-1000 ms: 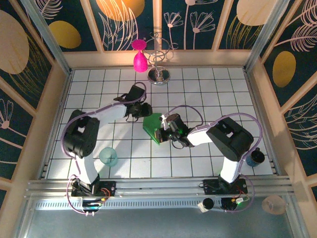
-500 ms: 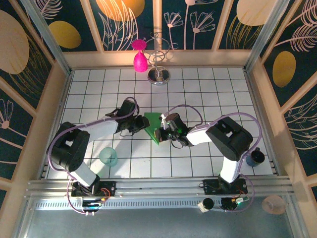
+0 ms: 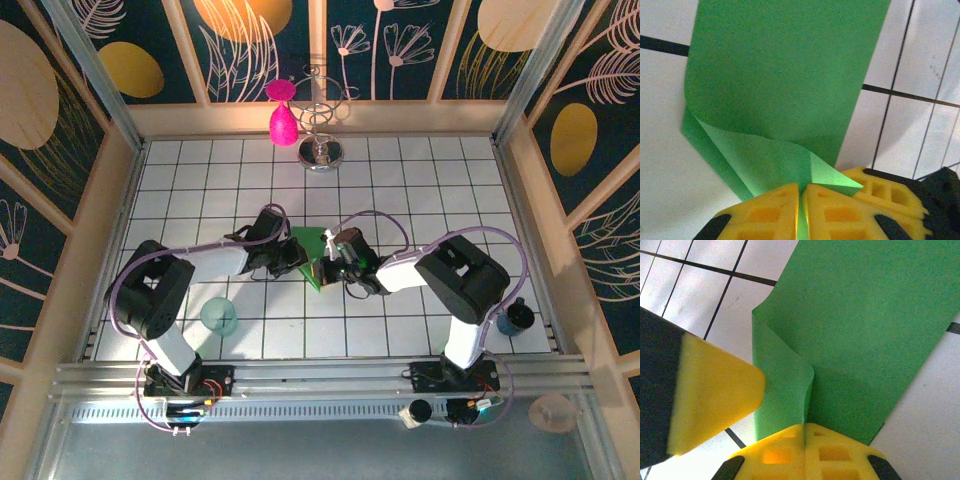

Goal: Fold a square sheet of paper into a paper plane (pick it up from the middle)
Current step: Third fold the triangle at the center of the table.

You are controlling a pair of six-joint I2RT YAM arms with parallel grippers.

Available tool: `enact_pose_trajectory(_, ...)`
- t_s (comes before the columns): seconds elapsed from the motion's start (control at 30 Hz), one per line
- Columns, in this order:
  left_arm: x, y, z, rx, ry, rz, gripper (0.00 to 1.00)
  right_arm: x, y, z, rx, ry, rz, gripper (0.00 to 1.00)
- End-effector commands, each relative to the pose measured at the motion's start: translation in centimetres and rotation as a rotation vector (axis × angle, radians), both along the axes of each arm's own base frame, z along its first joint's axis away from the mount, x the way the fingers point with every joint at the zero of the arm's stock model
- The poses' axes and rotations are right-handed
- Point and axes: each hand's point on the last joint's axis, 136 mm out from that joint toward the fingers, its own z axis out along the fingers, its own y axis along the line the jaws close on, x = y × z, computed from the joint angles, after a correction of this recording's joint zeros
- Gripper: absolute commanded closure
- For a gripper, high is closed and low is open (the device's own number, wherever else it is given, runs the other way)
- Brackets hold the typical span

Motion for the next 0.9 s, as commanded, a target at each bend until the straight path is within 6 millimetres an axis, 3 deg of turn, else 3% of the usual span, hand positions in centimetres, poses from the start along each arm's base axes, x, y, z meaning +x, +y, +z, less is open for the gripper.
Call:
enact_pose_trajectory(0.0,0.3,0.0,0.1,0.026,-0.003,0.002,0.86,-0.3,-1.1,-2.3,-0.061,0.054,-0.023,0.99)
enact_pose_trajectory(0.1,0.0,0.5,-1.3,0.064,0.023,0.009,0.87,-0.3,-1.1,-2.3,-0.064,0.054,-0.025,0.99)
enact_pose_trajectory(0.73,-0.5,1.7,-3.5,0.130,0.061,0.029,0.89,-0.2,-1.2,-2.3,-0.069,0.057,-0.031,0.99)
enact_pose_trajectory(0.87,-1.0,2.2,-4.5,0.153,0.080,0.036,0.90,0.0,-0.9,-0.8,-0.031,0.058,-0.038,0.91)
